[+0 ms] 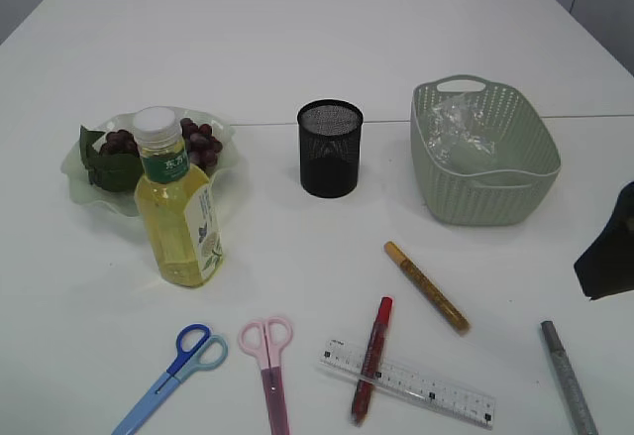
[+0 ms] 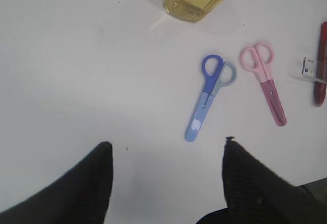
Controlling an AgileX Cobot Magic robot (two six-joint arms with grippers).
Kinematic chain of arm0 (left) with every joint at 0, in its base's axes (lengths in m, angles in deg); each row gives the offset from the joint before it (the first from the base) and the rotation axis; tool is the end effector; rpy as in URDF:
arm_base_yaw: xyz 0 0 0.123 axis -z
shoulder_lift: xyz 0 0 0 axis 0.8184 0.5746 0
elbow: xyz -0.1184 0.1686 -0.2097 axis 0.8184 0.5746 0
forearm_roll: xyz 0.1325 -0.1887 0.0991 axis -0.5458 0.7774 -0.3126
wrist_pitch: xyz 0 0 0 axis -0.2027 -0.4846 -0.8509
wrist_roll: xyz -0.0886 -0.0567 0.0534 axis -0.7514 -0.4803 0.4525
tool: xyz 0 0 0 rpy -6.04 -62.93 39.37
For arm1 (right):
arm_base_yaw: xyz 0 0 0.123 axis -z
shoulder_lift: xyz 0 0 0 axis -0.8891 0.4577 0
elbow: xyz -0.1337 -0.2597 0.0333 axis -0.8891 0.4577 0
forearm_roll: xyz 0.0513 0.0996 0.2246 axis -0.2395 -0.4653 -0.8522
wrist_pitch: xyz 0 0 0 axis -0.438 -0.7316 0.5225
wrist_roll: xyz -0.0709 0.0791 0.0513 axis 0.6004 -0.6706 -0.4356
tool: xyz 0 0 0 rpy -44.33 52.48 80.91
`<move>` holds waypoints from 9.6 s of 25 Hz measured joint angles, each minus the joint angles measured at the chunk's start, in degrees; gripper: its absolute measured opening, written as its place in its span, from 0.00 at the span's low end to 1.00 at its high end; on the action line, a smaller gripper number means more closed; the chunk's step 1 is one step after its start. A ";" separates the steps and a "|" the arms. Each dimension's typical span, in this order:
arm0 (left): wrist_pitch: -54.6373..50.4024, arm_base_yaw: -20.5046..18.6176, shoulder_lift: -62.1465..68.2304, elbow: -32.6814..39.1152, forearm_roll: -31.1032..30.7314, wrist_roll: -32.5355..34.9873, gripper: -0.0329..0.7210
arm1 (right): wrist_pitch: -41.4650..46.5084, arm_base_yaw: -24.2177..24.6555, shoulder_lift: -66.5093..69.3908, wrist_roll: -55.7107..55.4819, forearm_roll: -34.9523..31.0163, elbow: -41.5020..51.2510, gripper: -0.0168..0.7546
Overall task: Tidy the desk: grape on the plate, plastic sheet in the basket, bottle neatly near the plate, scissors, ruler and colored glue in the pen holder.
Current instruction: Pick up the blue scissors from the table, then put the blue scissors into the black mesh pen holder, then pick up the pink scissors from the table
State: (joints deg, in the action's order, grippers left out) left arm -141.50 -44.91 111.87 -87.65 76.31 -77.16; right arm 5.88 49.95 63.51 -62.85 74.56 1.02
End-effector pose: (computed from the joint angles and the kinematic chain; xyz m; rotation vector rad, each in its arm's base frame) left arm 0.1792 -0.0539 0.2849 0.0987 2.6814 -0.3511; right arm 0.1825 0.0645 0.2867 -0.2455 2.7744 0.3440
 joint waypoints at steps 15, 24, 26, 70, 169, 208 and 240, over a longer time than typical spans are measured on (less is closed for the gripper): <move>-1.62 3.20 0.00 0.00 1.17 5.18 0.69 | 1.09 -2.51 3.60 -2.71 0.70 -3.21 0.78; 2.69 18.56 10.18 0.00 1.20 5.75 0.69 | 3.10 -2.51 3.74 -1.99 1.10 -3.21 0.78; 3.76 21.59 14.45 0.00 -0.98 4.42 0.69 | 3.15 -2.51 3.74 -1.86 1.10 -3.21 0.78; 28.77 27.20 48.65 -1.44 -8.98 1.48 0.66 | 3.37 -2.51 3.74 -1.52 1.79 -3.21 0.78; 90.77 24.86 67.73 -36.64 -3.23 3.15 0.26 | 1.84 -2.51 3.74 1.13 -0.18 -3.21 0.78; 74.03 24.97 58.58 -36.64 -3.35 7.75 0.36 | 0.99 -2.51 3.74 1.36 -0.18 -3.21 0.78; 0.00 5.39 18.66 -17.15 -12.69 -2.84 0.36 | 1.96 -2.92 3.74 -1.41 -14.06 -4.81 0.70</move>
State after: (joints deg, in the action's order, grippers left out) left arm -141.50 -39.53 130.53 -104.79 63.62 -79.99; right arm 7.84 47.03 67.25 -64.25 60.50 -3.79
